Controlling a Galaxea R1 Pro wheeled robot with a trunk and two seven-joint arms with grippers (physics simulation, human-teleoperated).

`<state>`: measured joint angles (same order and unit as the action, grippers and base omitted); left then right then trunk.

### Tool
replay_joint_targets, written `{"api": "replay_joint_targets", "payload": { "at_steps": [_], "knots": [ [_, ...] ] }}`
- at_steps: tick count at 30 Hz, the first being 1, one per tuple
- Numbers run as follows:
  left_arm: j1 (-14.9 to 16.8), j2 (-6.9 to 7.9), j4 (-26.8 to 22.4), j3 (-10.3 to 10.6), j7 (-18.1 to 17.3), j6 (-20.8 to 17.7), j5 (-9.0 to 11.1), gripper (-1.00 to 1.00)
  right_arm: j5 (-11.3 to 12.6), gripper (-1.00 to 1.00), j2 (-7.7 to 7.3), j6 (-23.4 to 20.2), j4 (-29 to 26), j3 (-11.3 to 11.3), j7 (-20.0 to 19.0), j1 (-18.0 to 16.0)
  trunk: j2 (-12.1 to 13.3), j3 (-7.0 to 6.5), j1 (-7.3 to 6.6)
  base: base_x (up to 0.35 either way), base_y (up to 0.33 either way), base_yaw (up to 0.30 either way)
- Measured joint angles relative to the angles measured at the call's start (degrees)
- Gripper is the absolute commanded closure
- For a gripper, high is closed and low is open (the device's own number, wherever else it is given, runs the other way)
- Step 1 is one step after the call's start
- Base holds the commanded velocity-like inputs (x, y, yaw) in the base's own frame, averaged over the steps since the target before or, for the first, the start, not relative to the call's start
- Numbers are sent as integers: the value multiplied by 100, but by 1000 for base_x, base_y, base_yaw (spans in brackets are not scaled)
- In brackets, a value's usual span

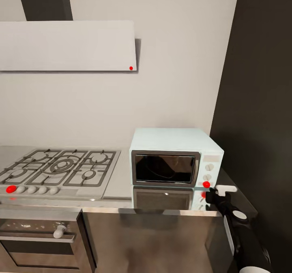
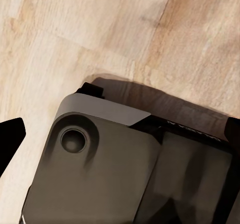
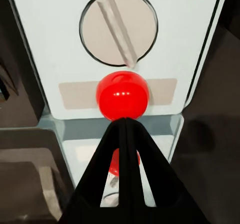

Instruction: In the kitchen, take the popcorn bag from the countertop, put it into the microwave, and heat it until the popcorn is cooked so the cooked popcorn ends up inside the bag.

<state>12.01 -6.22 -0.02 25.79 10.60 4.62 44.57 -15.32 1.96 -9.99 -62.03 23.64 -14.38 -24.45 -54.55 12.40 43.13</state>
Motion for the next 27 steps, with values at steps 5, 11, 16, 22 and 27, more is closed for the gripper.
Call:
{"api": "replay_joint_targets", "payload": {
  "at_steps": [5, 11, 16, 22, 27],
  "knots": [
    [0, 7, 2, -1, 0, 0, 0, -100, 25, 100, -1, 0, 3, -28, 14, -1, -1, 0, -1, 46, 0, 0],
    [0, 9, 2, 1, 0, 0, 0, -100, 28, 100, -16, 17, 243, 25, 15, 2, -1, 0, -1, 97, 0, 0],
    [0, 9, 2, 0, 0, 0, 0, -100, 24, 100, -27, 106, 449, 26, 88, 1, -1, 0, -1, 98, 0, 0],
    [0, 9, 2, 1, 0, 0, 0, -100, 22, 100, -36, 121, 467, 25, 128, 2, -1, 0, -1, 89, 0, 0],
    [0, 9, 2, 1, 0, 0, 1, -100, 19, 100, -38, 125, 470, 24, 129, 0, -1, 0, -1, 82, 0, 0]
  ]
}}
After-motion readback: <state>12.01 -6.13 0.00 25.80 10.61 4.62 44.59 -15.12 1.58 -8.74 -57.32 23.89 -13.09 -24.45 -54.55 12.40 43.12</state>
